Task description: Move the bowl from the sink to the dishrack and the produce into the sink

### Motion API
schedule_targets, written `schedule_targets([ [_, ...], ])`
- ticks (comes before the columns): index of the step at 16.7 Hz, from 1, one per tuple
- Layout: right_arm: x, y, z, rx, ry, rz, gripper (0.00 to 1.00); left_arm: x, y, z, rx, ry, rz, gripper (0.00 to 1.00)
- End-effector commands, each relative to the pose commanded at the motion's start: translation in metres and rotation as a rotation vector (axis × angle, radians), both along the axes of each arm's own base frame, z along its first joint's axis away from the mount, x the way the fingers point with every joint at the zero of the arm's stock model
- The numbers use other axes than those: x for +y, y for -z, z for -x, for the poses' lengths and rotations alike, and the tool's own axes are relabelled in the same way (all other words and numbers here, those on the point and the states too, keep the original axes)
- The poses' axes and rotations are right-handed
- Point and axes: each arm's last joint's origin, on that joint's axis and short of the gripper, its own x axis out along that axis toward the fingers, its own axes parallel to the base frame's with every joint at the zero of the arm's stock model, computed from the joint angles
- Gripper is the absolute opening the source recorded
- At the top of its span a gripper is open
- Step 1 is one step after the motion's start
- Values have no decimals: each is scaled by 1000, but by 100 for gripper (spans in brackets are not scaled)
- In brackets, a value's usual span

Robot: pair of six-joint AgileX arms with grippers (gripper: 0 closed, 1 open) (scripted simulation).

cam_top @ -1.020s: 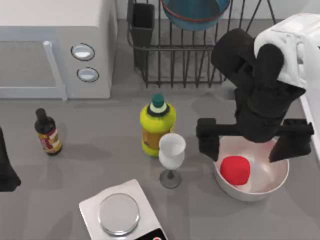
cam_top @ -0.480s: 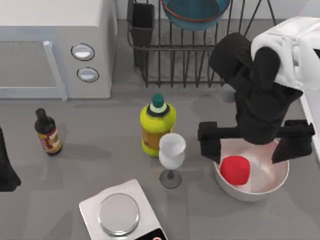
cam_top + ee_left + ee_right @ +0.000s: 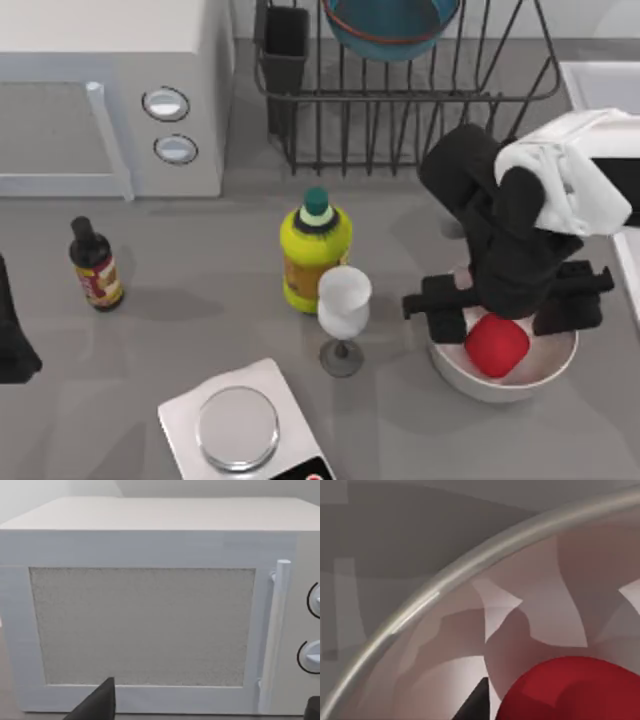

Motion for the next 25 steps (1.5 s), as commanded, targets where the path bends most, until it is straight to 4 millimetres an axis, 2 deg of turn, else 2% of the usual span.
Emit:
schedule_targets([
  [4,10,28,6,68,61,-59,100,0,0,0,0,0,0,100],
  [10,16,33,5,83,88,-86,100,0,0,0,0,0,0,100],
  [23,16,33,5,83,88,-86,2,0,0,0,0,0,0,100],
  [25,16,33,5,83,88,-86,0,0,0,0,0,0,0,100],
])
